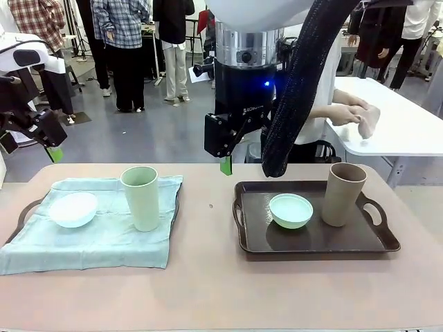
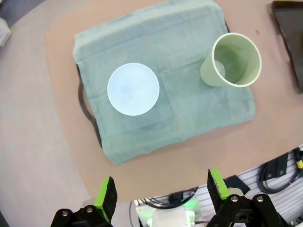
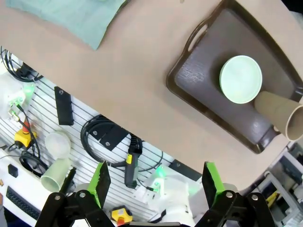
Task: Set up a tray with a mat and arrange the tableware.
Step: Pick up the Picnic Bowl and Reusable plastic cup from the Handle tray in front of the human's position and hold them in the air.
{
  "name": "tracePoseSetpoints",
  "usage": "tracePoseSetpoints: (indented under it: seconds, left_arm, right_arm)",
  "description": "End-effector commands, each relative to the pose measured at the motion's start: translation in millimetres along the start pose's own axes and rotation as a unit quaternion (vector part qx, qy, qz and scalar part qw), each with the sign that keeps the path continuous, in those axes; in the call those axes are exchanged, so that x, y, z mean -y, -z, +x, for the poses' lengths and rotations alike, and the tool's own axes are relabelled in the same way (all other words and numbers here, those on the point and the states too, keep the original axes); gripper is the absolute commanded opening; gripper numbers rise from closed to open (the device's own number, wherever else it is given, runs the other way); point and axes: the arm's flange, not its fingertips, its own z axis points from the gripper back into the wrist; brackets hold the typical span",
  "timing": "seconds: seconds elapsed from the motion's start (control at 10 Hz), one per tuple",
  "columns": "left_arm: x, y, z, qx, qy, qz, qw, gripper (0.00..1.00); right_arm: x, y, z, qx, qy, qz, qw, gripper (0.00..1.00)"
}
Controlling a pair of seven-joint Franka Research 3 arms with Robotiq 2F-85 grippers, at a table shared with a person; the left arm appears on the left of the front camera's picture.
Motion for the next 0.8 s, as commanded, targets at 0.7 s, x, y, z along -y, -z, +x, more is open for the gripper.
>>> tracePoseSetpoints:
  seconds: [0.7]
  left_arm:
    - [-51.5,12.2,1.9,0.025,-0.06,-0.097,0.993,1.0]
  right_arm:
    - [183.0,14.0,-120.8,0.065,0.287,0.033,0.955,1.0]
